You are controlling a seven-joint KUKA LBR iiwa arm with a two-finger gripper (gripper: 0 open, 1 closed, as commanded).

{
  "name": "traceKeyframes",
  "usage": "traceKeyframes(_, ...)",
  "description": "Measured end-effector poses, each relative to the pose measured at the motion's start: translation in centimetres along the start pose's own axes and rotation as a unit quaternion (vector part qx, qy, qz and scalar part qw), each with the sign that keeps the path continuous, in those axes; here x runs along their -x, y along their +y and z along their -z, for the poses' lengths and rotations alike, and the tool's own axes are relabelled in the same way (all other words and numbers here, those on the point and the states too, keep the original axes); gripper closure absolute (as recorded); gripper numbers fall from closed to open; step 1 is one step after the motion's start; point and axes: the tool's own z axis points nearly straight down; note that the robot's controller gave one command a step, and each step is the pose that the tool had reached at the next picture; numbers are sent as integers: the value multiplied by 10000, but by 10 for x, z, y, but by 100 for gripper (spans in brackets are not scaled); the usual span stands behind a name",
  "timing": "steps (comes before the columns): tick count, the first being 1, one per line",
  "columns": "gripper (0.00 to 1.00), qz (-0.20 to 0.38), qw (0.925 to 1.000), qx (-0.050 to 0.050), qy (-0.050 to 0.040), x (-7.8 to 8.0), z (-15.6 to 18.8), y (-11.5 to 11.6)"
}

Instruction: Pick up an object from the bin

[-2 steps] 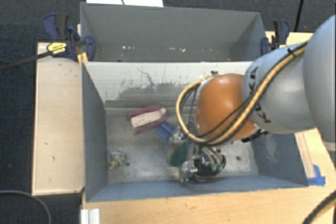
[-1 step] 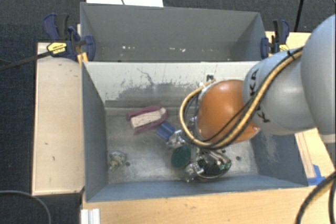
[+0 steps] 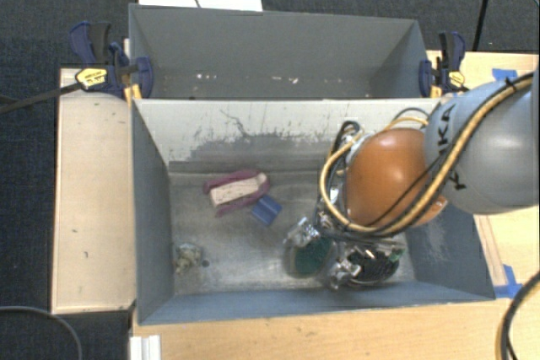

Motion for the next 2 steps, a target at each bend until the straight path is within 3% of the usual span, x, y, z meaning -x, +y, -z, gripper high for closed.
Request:
traceKeyframes(1, 100, -29, 10000, 25, 47, -2, -1, 1)
traceKeyframes(2, 100, -56, 9999, 26, 81, 2, 99, -1)
